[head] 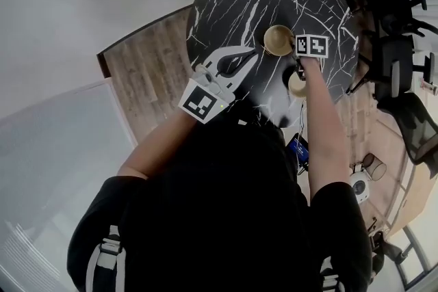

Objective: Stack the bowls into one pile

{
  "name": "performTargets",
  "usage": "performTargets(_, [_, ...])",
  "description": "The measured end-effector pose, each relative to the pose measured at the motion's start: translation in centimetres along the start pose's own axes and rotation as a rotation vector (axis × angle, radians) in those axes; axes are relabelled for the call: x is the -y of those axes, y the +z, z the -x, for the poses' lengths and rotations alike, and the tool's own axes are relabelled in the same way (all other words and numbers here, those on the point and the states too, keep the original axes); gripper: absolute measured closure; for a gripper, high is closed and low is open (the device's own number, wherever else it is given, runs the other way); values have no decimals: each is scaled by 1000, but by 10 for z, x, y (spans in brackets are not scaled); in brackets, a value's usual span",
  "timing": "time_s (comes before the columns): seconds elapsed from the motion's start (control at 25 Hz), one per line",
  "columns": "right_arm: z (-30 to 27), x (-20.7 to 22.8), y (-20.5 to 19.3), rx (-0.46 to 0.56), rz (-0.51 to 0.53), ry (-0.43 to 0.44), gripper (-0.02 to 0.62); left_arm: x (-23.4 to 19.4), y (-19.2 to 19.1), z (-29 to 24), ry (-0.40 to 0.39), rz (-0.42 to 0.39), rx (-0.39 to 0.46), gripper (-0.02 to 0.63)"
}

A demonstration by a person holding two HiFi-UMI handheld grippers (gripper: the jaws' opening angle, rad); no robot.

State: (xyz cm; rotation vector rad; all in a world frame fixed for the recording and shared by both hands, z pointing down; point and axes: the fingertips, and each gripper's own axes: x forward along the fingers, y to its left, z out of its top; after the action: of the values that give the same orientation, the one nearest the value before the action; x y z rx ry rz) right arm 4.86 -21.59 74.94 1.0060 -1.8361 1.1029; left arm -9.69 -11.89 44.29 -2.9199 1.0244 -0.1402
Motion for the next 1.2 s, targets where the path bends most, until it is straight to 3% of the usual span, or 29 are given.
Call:
performTargets(0.32, [67, 33, -18, 82, -96, -5, 583, 43, 22, -32, -103, 13, 50, 603])
performTargets(0.6, [106, 61, -60, 104, -167, -29, 583, 82, 34, -56, -197, 26, 74, 603])
performTargets(1.2, [103, 71, -150, 38, -263, -16, 583, 130, 35, -82, -324, 19, 69, 603])
